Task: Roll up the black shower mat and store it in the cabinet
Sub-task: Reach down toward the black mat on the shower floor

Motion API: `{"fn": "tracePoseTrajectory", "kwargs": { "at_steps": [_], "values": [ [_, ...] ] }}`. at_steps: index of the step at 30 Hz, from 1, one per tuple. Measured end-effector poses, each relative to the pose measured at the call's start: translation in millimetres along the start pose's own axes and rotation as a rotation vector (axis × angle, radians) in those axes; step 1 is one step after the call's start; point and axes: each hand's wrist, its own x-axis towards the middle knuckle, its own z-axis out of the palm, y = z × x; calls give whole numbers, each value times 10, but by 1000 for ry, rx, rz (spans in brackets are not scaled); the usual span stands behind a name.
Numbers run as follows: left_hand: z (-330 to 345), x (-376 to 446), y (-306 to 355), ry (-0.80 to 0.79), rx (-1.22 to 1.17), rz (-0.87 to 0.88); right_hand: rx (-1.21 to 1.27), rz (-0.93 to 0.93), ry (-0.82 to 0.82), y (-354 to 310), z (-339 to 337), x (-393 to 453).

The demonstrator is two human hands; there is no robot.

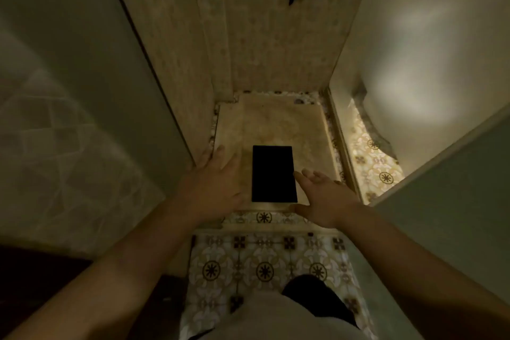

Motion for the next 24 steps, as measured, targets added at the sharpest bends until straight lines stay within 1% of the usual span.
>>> {"fn": "tracePoseTrajectory", "kwargs": {
  "at_steps": [2, 6, 11, 14, 16, 20, 24],
  "values": [
    [21, 139, -35, -47, -39, -9, 7, 3, -42, 44, -11, 139],
    [89, 563, -96, -75, -47, -32, -12, -17, -77, 291, -65, 590],
    [47, 1291, -70, -73, -15, -107, -22, -49, -107, 769, -256, 1327],
    [-18, 1713, -3, -131, -46, -169, -15, -67, -151, 1050, -383, 1708],
    [-47, 1956, 49, -143, -69, -183, -14, -76, -174, 1209, -446, 1916],
    [-133, 2404, 103, -124, -50, -197, -38, -111, -202, 1458, -613, 2259],
    [-248, 2806, 91, -113, -122, -190, -48, -126, -216, 1586, -764, 2555]
  ]
}}
